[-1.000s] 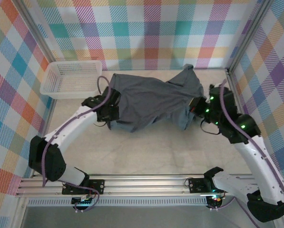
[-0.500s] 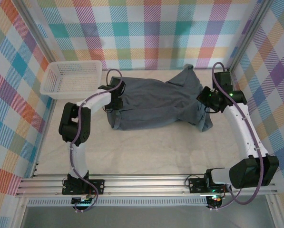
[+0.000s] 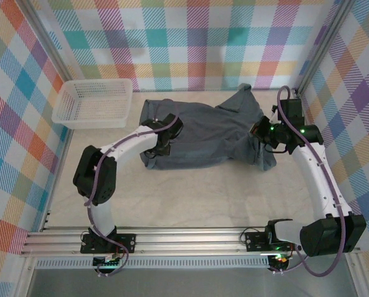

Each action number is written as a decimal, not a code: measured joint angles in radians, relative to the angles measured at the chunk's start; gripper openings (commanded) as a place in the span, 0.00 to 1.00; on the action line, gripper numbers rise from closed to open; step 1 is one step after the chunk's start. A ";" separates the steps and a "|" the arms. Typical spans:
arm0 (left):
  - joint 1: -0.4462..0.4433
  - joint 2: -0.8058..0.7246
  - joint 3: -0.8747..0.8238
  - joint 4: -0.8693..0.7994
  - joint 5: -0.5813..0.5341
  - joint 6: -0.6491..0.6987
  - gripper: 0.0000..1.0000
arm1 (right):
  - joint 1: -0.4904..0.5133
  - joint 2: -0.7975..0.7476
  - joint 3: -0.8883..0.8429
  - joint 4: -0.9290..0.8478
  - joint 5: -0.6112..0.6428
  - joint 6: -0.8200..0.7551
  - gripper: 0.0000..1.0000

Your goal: Fold the inside-out t-shirt

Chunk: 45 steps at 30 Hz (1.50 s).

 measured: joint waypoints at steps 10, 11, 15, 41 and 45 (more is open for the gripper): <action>0.020 0.160 -0.024 0.093 -0.027 0.047 0.33 | 0.000 0.000 -0.004 0.001 -0.016 0.003 0.00; 0.020 0.161 -0.026 0.104 -0.023 0.058 0.33 | 0.000 0.000 -0.005 0.002 -0.018 0.003 0.00; 0.024 0.164 -0.026 0.137 -0.020 0.081 0.33 | 0.000 0.000 -0.005 0.003 -0.023 0.006 0.00; 0.122 -0.002 0.042 0.061 0.079 0.124 0.00 | 0.000 0.015 0.152 -0.075 -0.037 0.027 0.00; 0.246 -0.245 0.209 0.076 0.251 0.075 0.00 | 0.000 0.046 0.455 -0.083 -0.014 0.047 0.00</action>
